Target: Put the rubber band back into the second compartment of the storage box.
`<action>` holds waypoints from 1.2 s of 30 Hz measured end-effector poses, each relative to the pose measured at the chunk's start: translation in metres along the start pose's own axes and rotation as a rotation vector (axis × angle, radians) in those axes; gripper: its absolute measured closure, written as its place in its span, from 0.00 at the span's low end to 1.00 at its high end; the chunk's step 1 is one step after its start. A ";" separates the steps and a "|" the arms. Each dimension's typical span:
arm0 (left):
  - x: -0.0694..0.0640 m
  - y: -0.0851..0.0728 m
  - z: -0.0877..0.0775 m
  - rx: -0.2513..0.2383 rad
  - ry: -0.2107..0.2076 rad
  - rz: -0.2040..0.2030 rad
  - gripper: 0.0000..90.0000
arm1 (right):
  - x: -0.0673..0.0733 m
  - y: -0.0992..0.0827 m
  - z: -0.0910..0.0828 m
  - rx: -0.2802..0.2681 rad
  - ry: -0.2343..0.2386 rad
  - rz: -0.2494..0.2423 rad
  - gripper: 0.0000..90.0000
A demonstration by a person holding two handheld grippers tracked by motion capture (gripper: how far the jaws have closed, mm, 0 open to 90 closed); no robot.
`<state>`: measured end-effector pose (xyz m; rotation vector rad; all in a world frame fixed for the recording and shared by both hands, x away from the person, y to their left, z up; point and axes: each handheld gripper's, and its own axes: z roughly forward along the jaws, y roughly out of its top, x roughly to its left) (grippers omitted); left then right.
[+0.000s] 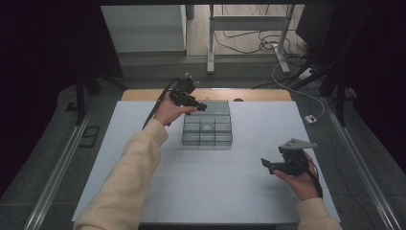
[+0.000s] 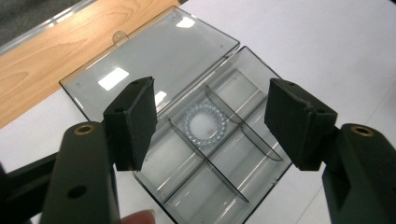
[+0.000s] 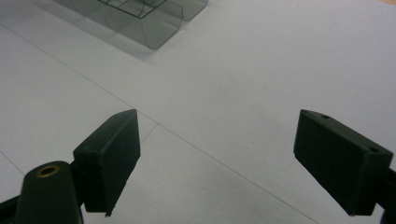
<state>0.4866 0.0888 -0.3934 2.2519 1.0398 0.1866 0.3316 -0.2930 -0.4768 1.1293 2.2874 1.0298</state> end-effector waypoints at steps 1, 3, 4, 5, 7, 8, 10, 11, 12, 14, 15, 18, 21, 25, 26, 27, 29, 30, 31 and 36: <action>0.000 0.000 0.000 0.002 0.001 0.002 0.38 | 0.000 0.000 0.000 0.001 0.000 -0.001 0.16; 0.000 -0.002 -0.001 0.011 -0.002 0.002 0.38 | 0.000 0.000 0.000 0.001 0.000 -0.001 0.16; 0.000 -0.003 0.000 0.014 -0.002 0.002 0.38 | 0.000 0.000 0.000 0.001 0.000 -0.001 0.16; 0.000 -0.003 0.000 0.014 -0.002 0.000 0.37 | 0.000 0.000 0.000 0.001 0.000 -0.002 0.16; 0.001 -0.006 -0.001 0.015 -0.004 0.000 0.37 | 0.000 0.000 0.000 0.001 -0.001 -0.001 0.16; 0.001 -0.007 -0.002 0.017 -0.004 0.002 0.37 | 0.000 0.000 0.000 0.001 -0.001 -0.001 0.16; -0.001 -0.010 -0.003 0.019 -0.001 0.001 0.37 | 0.000 0.000 -0.001 0.000 -0.002 -0.001 0.16; -0.002 -0.012 -0.004 0.018 -0.001 0.003 0.38 | 0.000 0.000 -0.001 0.001 -0.002 0.000 0.16; -0.003 -0.015 -0.005 0.020 -0.002 0.003 0.38 | 0.000 0.000 -0.001 0.001 -0.002 0.000 0.16; -0.006 -0.020 -0.007 0.026 -0.001 0.015 0.38 | 0.000 -0.001 -0.001 0.002 -0.002 -0.001 0.16; -0.007 -0.023 -0.007 0.028 0.003 0.019 0.38 | 0.000 -0.001 -0.001 0.002 -0.002 -0.001 0.16; -0.011 -0.034 -0.011 0.035 0.007 0.028 0.38 | 0.001 -0.001 -0.001 0.001 -0.003 -0.001 0.16; -0.016 -0.045 -0.016 0.039 0.017 0.041 0.38 | 0.002 -0.001 -0.001 0.002 -0.002 -0.001 0.16; -0.019 -0.064 -0.025 0.027 0.019 0.041 0.38 | 0.002 -0.001 0.000 0.002 -0.002 -0.004 0.16; -0.020 -0.069 -0.028 0.019 0.015 0.036 0.38 | 0.002 -0.001 0.000 0.004 -0.002 -0.004 0.16; -0.020 -0.073 -0.030 0.014 0.009 0.031 0.38 | 0.003 -0.001 0.000 0.004 -0.002 -0.005 0.16; -0.022 -0.083 -0.034 0.012 0.012 0.031 0.38 | 0.003 -0.001 0.000 0.009 -0.004 -0.009 0.16; -0.023 -0.086 -0.036 0.009 0.014 0.030 0.38 | 0.004 -0.001 0.000 0.010 -0.004 -0.010 0.16; -0.024 -0.090 -0.038 0.007 0.017 0.028 0.38 | 0.004 -0.001 0.000 0.011 -0.004 -0.009 0.16; -0.029 -0.110 -0.046 -0.002 0.021 0.018 0.39 | 0.005 -0.001 0.000 0.014 -0.006 -0.010 0.16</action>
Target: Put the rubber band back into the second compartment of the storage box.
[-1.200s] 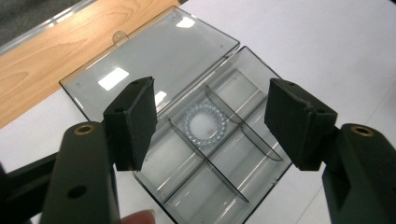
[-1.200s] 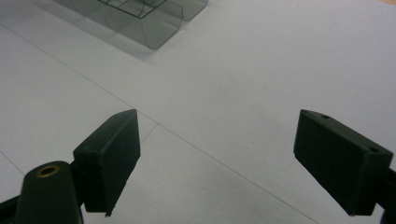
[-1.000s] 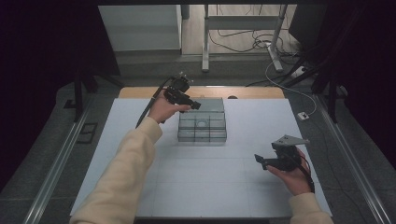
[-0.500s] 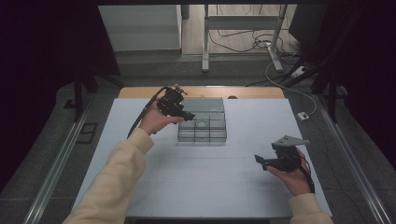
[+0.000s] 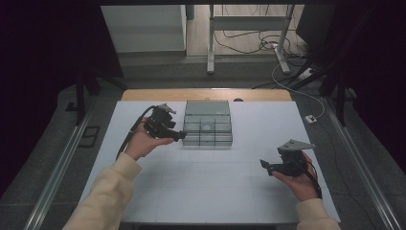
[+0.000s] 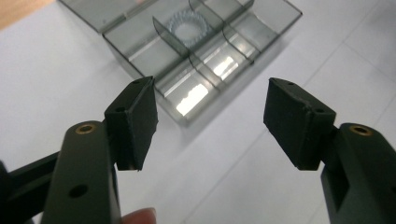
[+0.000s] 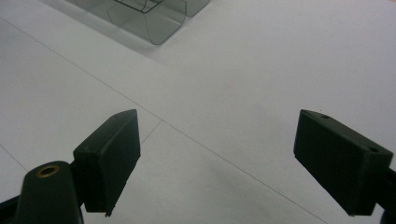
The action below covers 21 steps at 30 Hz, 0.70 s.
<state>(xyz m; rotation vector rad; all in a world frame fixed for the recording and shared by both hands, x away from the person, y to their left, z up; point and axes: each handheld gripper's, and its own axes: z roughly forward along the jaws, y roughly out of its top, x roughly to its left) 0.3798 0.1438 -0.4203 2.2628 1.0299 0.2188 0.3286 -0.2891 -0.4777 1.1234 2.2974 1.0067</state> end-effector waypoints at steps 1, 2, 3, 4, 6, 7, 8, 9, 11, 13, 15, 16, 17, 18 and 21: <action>-0.001 -0.004 -0.002 0.003 0.003 0.002 0.39 | 0.000 0.000 0.000 0.000 0.001 0.000 0.16; -0.003 -0.008 -0.003 0.001 0.006 0.004 0.39 | 0.000 0.000 0.000 -0.002 0.001 0.000 0.16; -0.004 -0.012 -0.006 0.005 0.008 0.003 0.39 | 0.000 0.000 0.000 -0.002 0.001 0.000 0.16; -0.006 -0.016 -0.008 0.002 0.013 0.003 0.39 | 0.000 0.000 0.000 -0.002 0.001 0.001 0.16; -0.007 -0.024 -0.012 -0.005 0.013 -0.003 0.39 | 0.000 0.000 0.000 -0.001 0.001 -0.001 0.16; -0.008 -0.027 -0.015 -0.006 0.017 -0.005 0.39 | 0.001 0.000 0.000 -0.001 0.002 -0.001 0.16; -0.009 -0.031 -0.017 -0.006 0.029 -0.005 0.39 | 0.001 0.000 0.000 -0.001 0.002 -0.002 0.16; -0.009 -0.034 -0.018 -0.009 0.036 -0.005 0.39 | 0.001 0.000 0.000 -0.001 0.003 -0.003 0.16; -0.009 -0.039 -0.021 -0.003 0.038 -0.012 0.39 | 0.001 0.000 0.000 -0.002 0.003 -0.003 0.16; -0.009 -0.045 -0.023 -0.008 0.045 -0.025 0.39 | 0.001 0.000 0.000 -0.002 0.005 -0.002 0.16; -0.008 -0.050 -0.025 -0.002 0.053 -0.027 0.39 | 0.001 0.000 0.000 -0.002 0.004 -0.002 0.16; -0.007 -0.052 -0.025 -0.004 0.053 -0.032 0.39 | 0.001 0.000 0.000 -0.001 0.004 -0.001 0.16; -0.007 -0.054 -0.025 -0.007 0.052 -0.039 0.39 | 0.001 0.000 0.000 -0.001 0.004 -0.001 0.16; -0.007 -0.056 -0.026 -0.005 0.057 -0.040 0.39 | 0.001 0.000 0.000 -0.002 0.004 -0.001 0.16; -0.008 -0.060 -0.024 0.000 0.075 -0.041 0.39 | 0.001 0.000 0.001 -0.001 0.005 -0.001 0.16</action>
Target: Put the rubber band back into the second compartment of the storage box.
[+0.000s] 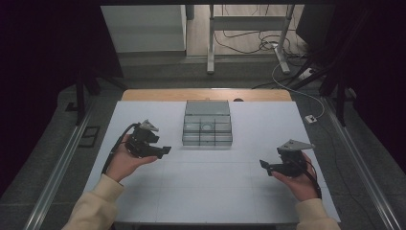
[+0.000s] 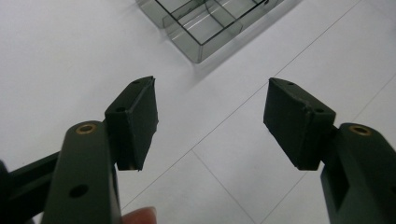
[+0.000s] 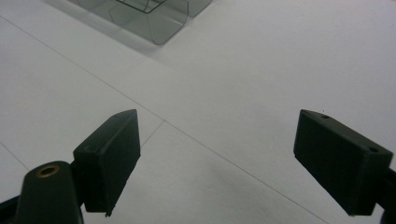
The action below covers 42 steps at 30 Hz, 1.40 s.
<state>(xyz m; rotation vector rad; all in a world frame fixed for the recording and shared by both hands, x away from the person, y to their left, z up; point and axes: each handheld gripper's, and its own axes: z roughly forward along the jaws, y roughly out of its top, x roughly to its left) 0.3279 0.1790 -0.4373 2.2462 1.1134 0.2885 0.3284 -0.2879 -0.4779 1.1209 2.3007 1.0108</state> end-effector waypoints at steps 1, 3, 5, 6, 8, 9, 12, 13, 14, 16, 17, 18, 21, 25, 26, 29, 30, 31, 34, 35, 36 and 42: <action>0.000 -0.001 0.001 0.008 0.006 0.008 0.39 | 0.000 0.000 0.000 0.000 0.000 0.000 0.16; -0.002 -0.003 0.004 0.009 0.015 0.013 0.39 | 0.000 0.000 0.000 0.001 0.000 -0.001 0.16; -0.002 -0.006 0.009 0.012 0.014 0.011 0.39 | 0.000 0.000 0.001 0.002 0.000 -0.001 0.16; -0.001 -0.007 0.011 0.013 0.016 0.012 0.39 | 0.000 0.000 0.001 0.004 -0.001 0.000 0.16; 0.000 -0.010 0.016 0.021 0.018 0.007 0.39 | 0.000 0.000 0.001 0.005 -0.001 0.000 0.16; 0.000 -0.012 0.019 0.017 0.018 0.002 0.38 | 0.000 0.000 0.001 0.006 -0.002 -0.002 0.16; 0.003 -0.014 0.024 0.023 0.017 -0.003 0.39 | 0.001 0.000 0.002 0.010 -0.002 -0.006 0.16; 0.003 -0.015 0.026 0.029 0.021 0.000 0.39 | 0.001 0.000 0.002 0.011 -0.002 -0.006 0.16; 0.004 -0.015 0.027 0.033 0.022 0.004 0.39 | 0.001 0.000 0.002 0.012 -0.002 -0.006 0.16; 0.006 -0.016 0.030 0.038 0.010 0.000 0.39 | 0.001 0.000 0.003 0.015 -0.003 -0.006 0.16; 0.007 -0.016 0.033 0.041 0.013 0.003 0.39 | 0.001 0.000 0.003 0.016 -0.002 -0.006 0.16; 0.007 -0.016 0.034 0.044 0.012 0.006 0.39 | 0.001 0.000 0.003 0.016 -0.003 -0.007 0.16; 0.008 -0.014 0.039 0.044 0.005 0.010 0.39 | 0.002 -0.001 0.003 0.019 -0.003 -0.008 0.16; 0.009 -0.011 0.045 0.051 -0.001 0.012 0.39 | 0.001 -0.001 0.003 0.019 -0.002 -0.007 0.16; 0.010 -0.011 0.046 0.051 -0.004 0.011 0.39 | 0.001 -0.001 0.002 0.017 -0.002 -0.006 0.16; 0.011 -0.011 0.049 0.061 -0.003 0.010 0.39 | 0.000 -0.001 0.002 0.018 -0.003 -0.006 0.16; 0.011 -0.011 0.048 0.064 -0.005 0.014 0.39 | 0.000 -0.002 0.002 0.019 -0.003 -0.005 0.16; 0.012 -0.011 0.049 0.059 -0.005 0.010 0.39 | 0.000 -0.002 0.002 0.020 -0.003 -0.004 0.16; 0.013 -0.012 0.047 0.056 -0.009 0.006 0.39 | 0.000 -0.002 0.002 0.021 -0.002 -0.006 0.16; 0.014 -0.012 0.046 0.055 -0.010 0.004 0.39 | 0.000 -0.002 0.003 0.020 -0.002 -0.006 0.16; 0.015 -0.013 0.045 0.056 -0.011 0.001 0.39 | 0.000 -0.002 0.003 0.021 -0.002 -0.007 0.16; 0.016 -0.014 0.042 0.045 -0.028 -0.009 0.39 | 0.001 -0.002 0.003 0.023 -0.002 -0.010 0.16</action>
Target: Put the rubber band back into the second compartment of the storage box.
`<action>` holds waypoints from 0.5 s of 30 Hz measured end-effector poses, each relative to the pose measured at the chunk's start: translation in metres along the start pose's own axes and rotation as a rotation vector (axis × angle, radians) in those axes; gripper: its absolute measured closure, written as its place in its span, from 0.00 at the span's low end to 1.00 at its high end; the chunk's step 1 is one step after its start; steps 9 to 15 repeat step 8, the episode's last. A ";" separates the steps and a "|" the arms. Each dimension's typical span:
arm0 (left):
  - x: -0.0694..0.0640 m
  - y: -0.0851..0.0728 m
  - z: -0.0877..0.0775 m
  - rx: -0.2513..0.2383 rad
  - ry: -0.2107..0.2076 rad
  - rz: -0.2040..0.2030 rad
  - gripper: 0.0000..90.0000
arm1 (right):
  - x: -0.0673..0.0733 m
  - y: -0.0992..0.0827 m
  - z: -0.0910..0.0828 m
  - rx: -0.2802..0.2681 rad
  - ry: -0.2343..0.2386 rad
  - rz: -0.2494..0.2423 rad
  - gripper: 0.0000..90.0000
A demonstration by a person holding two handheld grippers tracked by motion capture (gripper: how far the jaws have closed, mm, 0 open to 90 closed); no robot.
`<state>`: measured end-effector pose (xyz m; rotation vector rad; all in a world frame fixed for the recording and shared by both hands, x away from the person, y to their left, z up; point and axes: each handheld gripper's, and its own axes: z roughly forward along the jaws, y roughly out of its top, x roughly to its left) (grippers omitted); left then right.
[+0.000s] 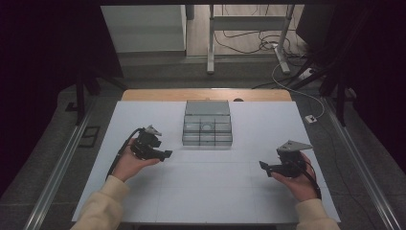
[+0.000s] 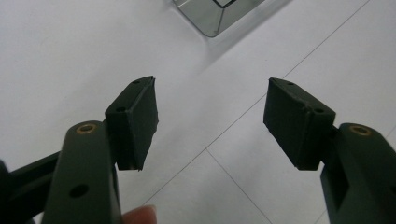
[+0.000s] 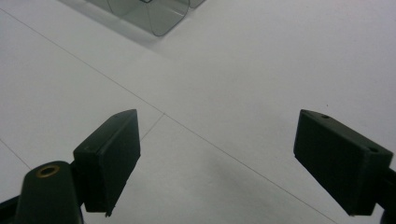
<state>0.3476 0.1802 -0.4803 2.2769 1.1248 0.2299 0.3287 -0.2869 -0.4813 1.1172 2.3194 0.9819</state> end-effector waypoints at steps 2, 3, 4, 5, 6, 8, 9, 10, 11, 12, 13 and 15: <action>-0.001 0.000 0.000 0.002 -0.002 0.007 0.39 | 0.000 0.000 0.000 0.000 0.000 -0.001 0.16; -0.002 0.001 0.000 0.004 -0.005 0.011 0.39 | 0.000 0.000 0.000 0.000 0.000 -0.002 0.16; -0.002 0.001 0.000 0.000 -0.007 0.007 0.39 | 0.000 0.000 -0.001 0.000 0.000 -0.001 0.16; -0.003 0.001 0.001 0.001 -0.008 0.008 0.39 | -0.001 0.000 -0.001 0.000 0.001 -0.001 0.16; -0.003 0.001 0.001 0.003 -0.009 0.008 0.39 | -0.001 0.000 0.000 -0.001 0.001 0.001 0.16; -0.003 0.001 0.001 0.004 -0.009 0.008 0.39 | -0.001 0.000 0.000 -0.001 0.000 0.001 0.16; -0.003 0.001 0.001 0.004 -0.009 0.008 0.39 | -0.001 0.000 0.000 -0.001 0.000 0.001 0.16; -0.003 0.001 0.001 0.004 -0.009 0.008 0.39 | -0.001 0.000 0.000 -0.001 0.000 0.001 0.16; -0.003 0.001 0.001 0.004 -0.009 0.008 0.39 | -0.001 0.000 0.000 -0.001 0.000 0.001 0.16; -0.003 0.001 0.001 0.004 -0.009 0.008 0.39 | -0.001 0.000 0.000 -0.001 0.000 0.001 0.16; -0.003 0.001 0.001 0.004 -0.009 0.008 0.39 | -0.001 0.000 0.000 -0.001 0.000 0.001 0.16; -0.003 0.001 0.001 0.004 -0.009 0.008 0.39 | -0.001 0.000 0.000 -0.001 0.000 0.001 0.16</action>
